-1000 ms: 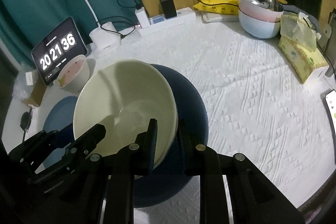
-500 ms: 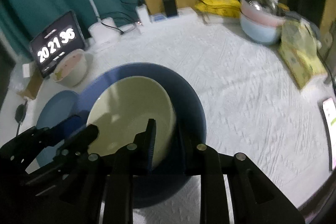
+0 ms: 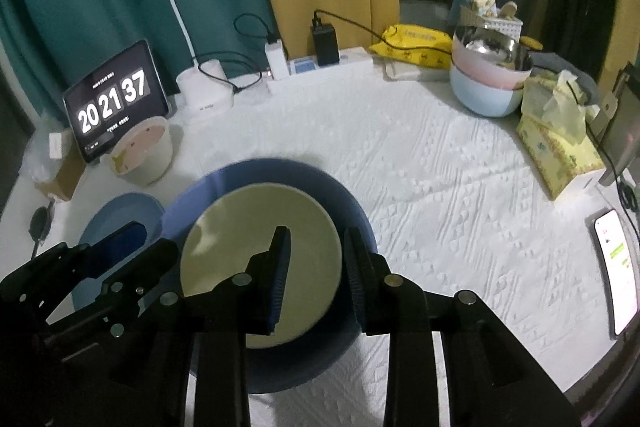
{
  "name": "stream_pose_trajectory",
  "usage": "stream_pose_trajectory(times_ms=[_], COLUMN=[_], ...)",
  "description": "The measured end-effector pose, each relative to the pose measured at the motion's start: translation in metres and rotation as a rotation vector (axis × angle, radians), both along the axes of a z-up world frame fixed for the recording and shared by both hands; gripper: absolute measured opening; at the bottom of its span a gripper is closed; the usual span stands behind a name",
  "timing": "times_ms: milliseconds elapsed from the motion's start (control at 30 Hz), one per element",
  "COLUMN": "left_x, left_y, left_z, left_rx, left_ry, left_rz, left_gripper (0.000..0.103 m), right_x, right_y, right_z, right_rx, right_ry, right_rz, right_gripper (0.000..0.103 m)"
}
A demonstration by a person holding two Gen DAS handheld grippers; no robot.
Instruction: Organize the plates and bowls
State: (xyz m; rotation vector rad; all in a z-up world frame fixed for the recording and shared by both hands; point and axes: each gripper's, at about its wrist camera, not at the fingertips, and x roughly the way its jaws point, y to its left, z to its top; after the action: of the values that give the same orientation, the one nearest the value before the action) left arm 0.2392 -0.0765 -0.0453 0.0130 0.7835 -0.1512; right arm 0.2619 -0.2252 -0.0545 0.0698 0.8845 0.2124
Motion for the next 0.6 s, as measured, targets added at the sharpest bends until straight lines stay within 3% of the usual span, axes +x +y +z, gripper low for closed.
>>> stream_pose_trajectory(times_ms=[167,600], left_x=[-0.001,0.004], left_y=[0.012,0.063], left_z=[0.006,0.016], left_rx=[-0.021,-0.043], left_ry=[-0.015,-0.050], left_rz=[0.012,0.056], left_gripper=[0.045,0.045], right_x=[0.001,0.010], right_y=[0.006,0.042], right_z=[0.011,0.027], right_rx=[-0.003,-0.010], right_ry=[-0.025,-0.063], right_rz=[0.011,0.063], right_gripper=[0.029,0.030])
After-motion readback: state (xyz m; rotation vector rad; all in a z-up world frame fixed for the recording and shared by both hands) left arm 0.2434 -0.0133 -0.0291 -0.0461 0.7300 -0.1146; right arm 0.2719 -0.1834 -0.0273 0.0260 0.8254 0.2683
